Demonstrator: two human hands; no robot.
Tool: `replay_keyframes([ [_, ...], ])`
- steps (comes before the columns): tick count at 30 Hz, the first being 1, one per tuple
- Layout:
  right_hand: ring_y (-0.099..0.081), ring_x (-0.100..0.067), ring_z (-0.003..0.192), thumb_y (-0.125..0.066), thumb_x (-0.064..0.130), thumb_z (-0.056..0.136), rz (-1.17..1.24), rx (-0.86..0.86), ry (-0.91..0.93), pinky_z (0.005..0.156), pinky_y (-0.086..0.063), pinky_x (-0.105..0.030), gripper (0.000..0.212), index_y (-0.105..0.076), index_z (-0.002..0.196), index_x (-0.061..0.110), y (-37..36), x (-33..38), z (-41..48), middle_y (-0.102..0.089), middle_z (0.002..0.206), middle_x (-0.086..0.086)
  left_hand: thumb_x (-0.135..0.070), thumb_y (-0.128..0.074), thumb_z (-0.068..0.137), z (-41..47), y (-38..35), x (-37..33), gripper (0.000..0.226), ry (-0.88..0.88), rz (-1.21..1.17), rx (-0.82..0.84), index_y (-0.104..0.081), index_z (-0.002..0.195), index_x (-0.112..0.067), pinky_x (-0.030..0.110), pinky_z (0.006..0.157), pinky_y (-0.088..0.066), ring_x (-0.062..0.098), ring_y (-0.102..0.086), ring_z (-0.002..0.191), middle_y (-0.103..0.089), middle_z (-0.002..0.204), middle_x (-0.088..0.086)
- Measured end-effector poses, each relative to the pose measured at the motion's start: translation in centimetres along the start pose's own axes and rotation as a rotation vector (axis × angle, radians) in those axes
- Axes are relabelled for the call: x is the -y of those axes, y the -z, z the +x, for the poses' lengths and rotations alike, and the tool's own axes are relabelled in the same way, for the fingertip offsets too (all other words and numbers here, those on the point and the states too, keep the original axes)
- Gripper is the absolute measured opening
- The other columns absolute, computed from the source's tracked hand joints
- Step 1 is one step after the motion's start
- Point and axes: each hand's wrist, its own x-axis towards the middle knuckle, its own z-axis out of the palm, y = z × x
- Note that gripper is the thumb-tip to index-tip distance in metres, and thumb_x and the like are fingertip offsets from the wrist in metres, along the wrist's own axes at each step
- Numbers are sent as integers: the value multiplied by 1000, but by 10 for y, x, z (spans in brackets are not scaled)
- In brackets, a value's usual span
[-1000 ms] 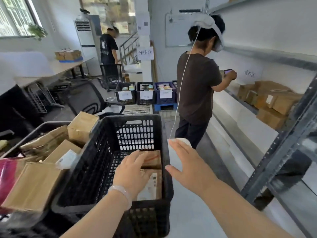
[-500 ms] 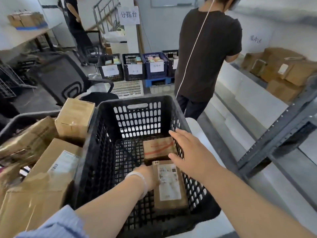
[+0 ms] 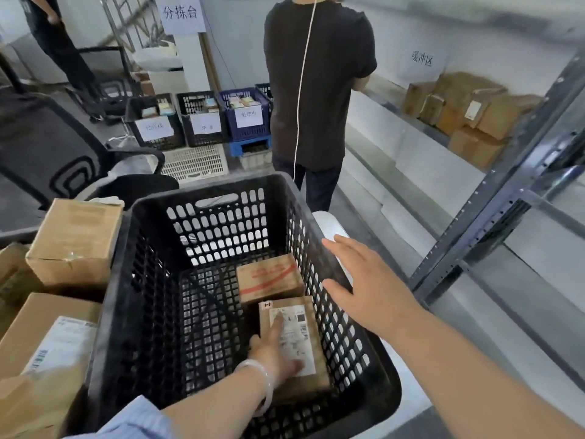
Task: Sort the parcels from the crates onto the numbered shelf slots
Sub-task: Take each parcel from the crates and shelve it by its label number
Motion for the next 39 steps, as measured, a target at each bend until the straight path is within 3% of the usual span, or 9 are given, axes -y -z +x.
replay_keyframes([
  [9,-21,-4,140,-57,41,92,13,-35,30,108,-15,-17,62,-30,148,38,6,3,4,-28,154,13,-26,-79,79,-3,22,15,100,-131,-35,-97,-15,151,-49,30,107,-42,20,-50,117,-26,145,2],
  [15,-23,-3,139,-57,42,92,52,-60,126,110,-18,-19,62,-32,148,37,13,21,15,-30,154,13,-31,-79,78,-26,63,19,103,-205,88,-143,-11,153,-49,33,109,-41,22,-42,133,-20,157,0],
  [19,-22,-3,141,-56,41,93,64,-78,193,112,-23,-24,61,-31,148,37,20,33,17,-28,154,15,-33,-78,78,-55,92,11,103,-308,94,-272,-8,150,-55,31,103,-45,12,-45,121,-32,143,-8],
  [24,-21,-2,141,-58,44,91,74,-131,253,108,-22,-19,67,-23,148,44,30,41,12,-20,156,19,-36,-78,80,-101,119,-4,99,-462,28,-518,-8,145,-64,33,108,-40,9,-36,130,-29,145,-14],
  [29,-11,4,142,-61,49,89,153,-234,295,110,-28,-24,82,-1,144,58,48,39,-4,0,158,26,-34,-78,81,-150,132,-54,103,-635,-34,-782,0,131,-79,33,115,-32,11,-25,141,-20,153,-16],
  [32,-16,7,138,-59,51,88,192,-298,301,104,-34,-25,84,3,143,61,72,27,-18,4,155,32,-35,-80,79,-170,129,-97,103,-779,-73,-871,-4,134,-77,27,105,-41,5,-30,134,-23,149,-21],
  [35,-13,11,137,-57,50,89,247,-378,294,103,-34,-23,80,1,143,60,102,8,-36,-4,155,30,-35,-81,77,-186,113,-146,102,-919,-88,-888,-7,136,-76,17,97,-38,1,-32,130,-25,141,-27],
  [37,-12,14,135,-60,44,90,255,-452,256,102,-33,-19,82,1,143,61,126,-11,-53,-9,156,25,-33,-80,78,-195,95,-182,103,-988,-88,-871,-7,137,-74,28,106,-41,7,-31,135,-25,144,-25],
  [39,-19,4,139,-62,41,90,248,-510,213,104,-41,-27,83,-1,143,60,153,-34,-75,-14,156,20,-32,-80,78,-204,71,-218,103,-1051,-109,-823,-8,138,-73,41,111,-40,11,-29,139,-24,151,-19],
])
